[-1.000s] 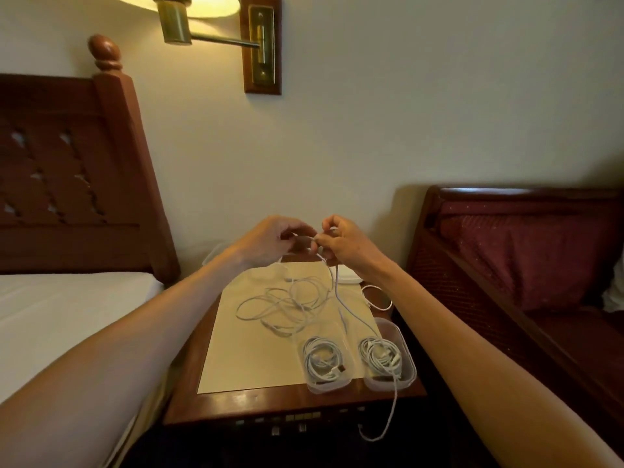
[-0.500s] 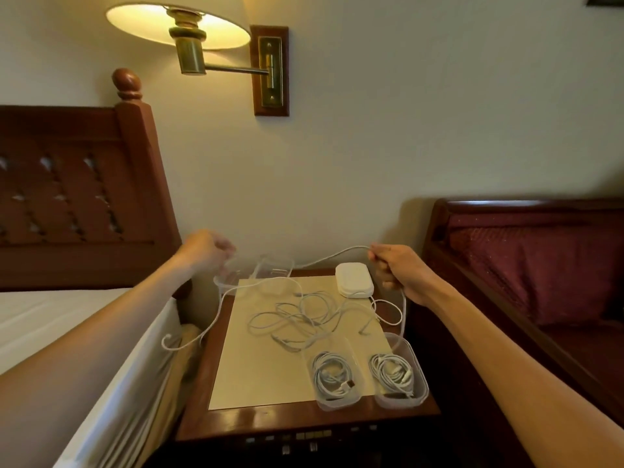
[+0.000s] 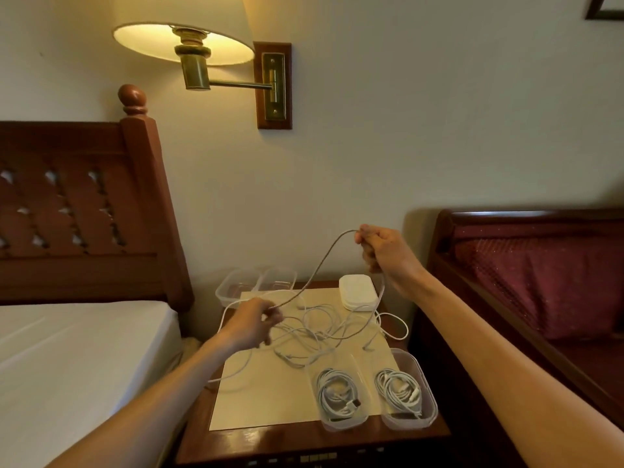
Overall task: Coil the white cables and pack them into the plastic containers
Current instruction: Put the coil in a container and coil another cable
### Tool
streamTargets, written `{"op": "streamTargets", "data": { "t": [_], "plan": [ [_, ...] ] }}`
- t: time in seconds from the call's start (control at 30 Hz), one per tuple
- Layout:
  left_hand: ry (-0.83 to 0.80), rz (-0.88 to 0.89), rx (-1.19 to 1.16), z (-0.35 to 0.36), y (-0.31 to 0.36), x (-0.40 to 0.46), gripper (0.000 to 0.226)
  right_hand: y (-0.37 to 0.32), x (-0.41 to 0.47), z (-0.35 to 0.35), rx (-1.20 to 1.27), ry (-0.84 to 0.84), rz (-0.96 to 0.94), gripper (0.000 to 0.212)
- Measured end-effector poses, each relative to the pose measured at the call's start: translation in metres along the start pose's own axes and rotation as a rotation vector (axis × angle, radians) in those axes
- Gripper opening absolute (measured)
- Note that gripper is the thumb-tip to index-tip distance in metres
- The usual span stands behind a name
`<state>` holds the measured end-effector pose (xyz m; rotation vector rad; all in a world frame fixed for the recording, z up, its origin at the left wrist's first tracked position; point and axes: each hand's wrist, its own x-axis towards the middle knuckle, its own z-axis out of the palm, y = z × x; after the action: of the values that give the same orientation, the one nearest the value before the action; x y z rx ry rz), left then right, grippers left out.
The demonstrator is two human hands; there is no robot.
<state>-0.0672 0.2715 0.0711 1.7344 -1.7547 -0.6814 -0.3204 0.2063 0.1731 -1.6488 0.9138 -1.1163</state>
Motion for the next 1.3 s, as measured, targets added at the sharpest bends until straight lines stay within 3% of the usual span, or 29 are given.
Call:
{"op": "streamTargets", "data": {
  "t": [0.07,0.13,0.27,0.43,0.53,0.7,0.8,0.87,0.97,1.07,1.13,1.3],
  "plan": [
    [0.186,-0.121,0.181,-0.017,-0.015,0.009,0.028,0.002,0.008,-0.016,0.035,0.064,0.016,0.036],
    [0.381,-0.100,0.265,-0.041,-0.010,0.023,0.033,0.009,0.018,-0.029,0.034,0.095,0.037,0.037],
    [0.539,0.055,0.114,-0.088,0.051,0.054,0.028,0.027,0.036,-0.034,-0.122,0.132,0.097,0.037],
    [0.536,0.092,-0.148,-0.101,0.095,0.100,0.020,0.060,0.057,-0.026,-0.265,0.154,0.127,0.035],
    [0.478,0.100,-0.129,-0.076,0.081,0.115,0.018,0.090,0.066,-0.018,-0.368,0.117,0.133,0.034],
    [0.375,-0.061,0.018,-0.014,-0.010,0.123,0.017,0.150,0.081,-0.004,-0.623,-0.012,0.124,0.032],
    [0.281,-0.104,0.112,0.019,-0.075,0.113,0.023,0.185,0.089,0.009,-0.977,-0.148,0.237,0.025],
    [0.240,-0.062,0.218,0.037,-0.111,0.105,0.027,0.192,0.101,0.026,-1.131,-0.050,0.204,0.023],
    [0.242,0.052,0.251,0.061,-0.144,0.097,0.020,0.190,0.126,0.063,-0.987,0.063,0.067,0.024],
    [0.234,0.125,0.237,0.081,-0.163,0.093,0.026,0.202,0.161,0.103,-0.768,-0.064,0.157,0.031],
    [0.211,0.125,0.220,0.094,-0.171,0.087,0.030,0.217,0.182,0.124,-0.719,-0.115,0.195,0.025],
    [0.318,0.126,0.147,0.109,-0.174,0.077,0.009,0.252,0.220,0.152,-0.763,-0.164,0.279,0.030]
  ]
}}
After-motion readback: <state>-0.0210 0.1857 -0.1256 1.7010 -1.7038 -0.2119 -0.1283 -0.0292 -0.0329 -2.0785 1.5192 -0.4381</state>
